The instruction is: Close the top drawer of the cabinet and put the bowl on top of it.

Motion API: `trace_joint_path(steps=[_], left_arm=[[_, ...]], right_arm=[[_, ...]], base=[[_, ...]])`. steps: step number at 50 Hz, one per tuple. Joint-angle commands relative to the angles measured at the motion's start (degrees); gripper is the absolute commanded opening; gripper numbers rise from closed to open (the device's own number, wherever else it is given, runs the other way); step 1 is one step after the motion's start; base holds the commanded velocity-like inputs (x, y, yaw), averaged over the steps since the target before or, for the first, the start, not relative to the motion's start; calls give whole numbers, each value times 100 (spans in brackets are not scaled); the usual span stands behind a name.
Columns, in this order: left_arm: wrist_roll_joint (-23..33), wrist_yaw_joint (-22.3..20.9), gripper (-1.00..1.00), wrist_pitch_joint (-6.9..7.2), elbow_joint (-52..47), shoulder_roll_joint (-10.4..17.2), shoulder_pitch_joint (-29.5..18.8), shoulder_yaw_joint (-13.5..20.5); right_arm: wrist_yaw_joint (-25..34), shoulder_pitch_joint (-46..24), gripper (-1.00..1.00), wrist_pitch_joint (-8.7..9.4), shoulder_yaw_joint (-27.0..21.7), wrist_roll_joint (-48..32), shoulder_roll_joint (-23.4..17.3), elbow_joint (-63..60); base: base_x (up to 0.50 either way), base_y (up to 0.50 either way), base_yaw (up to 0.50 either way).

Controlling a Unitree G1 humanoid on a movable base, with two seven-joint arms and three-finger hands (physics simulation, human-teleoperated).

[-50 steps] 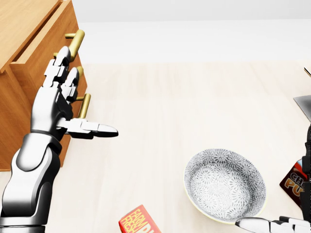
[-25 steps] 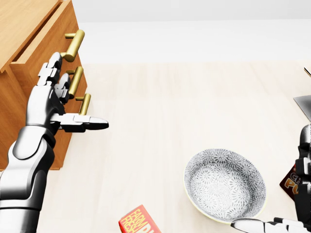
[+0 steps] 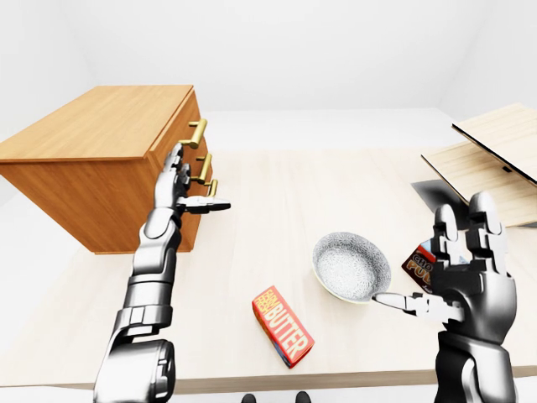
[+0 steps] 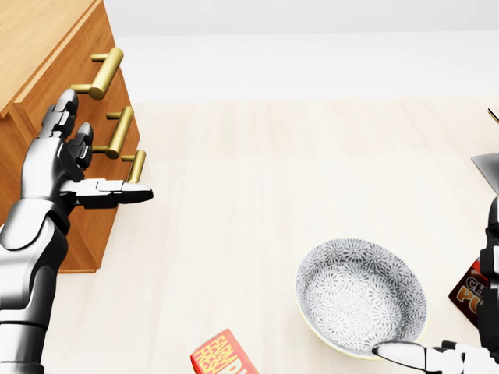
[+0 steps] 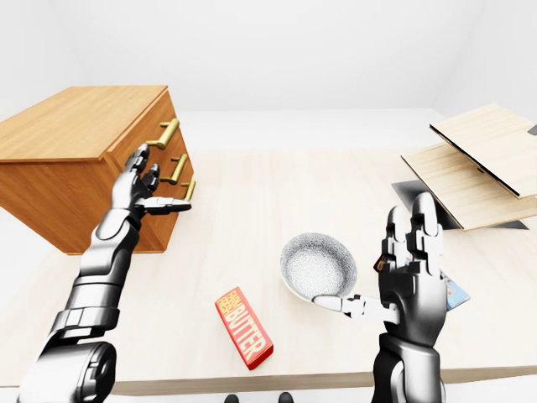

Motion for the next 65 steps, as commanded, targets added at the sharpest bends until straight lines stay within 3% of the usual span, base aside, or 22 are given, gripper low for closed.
trace_joint_path(steps=[1, 48, 51, 65], left_arm=[[-229, 92, 100, 0, 255, 67, -151, 13], [-980, 205, 100, 0, 187, 463, -98, 342], [-1175, 535, 100, 0, 181, 494, -71, 507], [-1710, 1116, 100, 0, -48, 696, 89, 628]], right_arm=[[-64, -61, 100, 0, 14, -25, -36, -19], [-44, -57, 100, 0, 20, -27, -44, -23], [-46, -63, 100, 0, 20, -29, -45, -25], [-57, -63, 100, 0, 45, -53, -48, -2]], base=[[1, 0, -1], [0, 0, 0], [0, 0, 0], [0, 0, 0]])
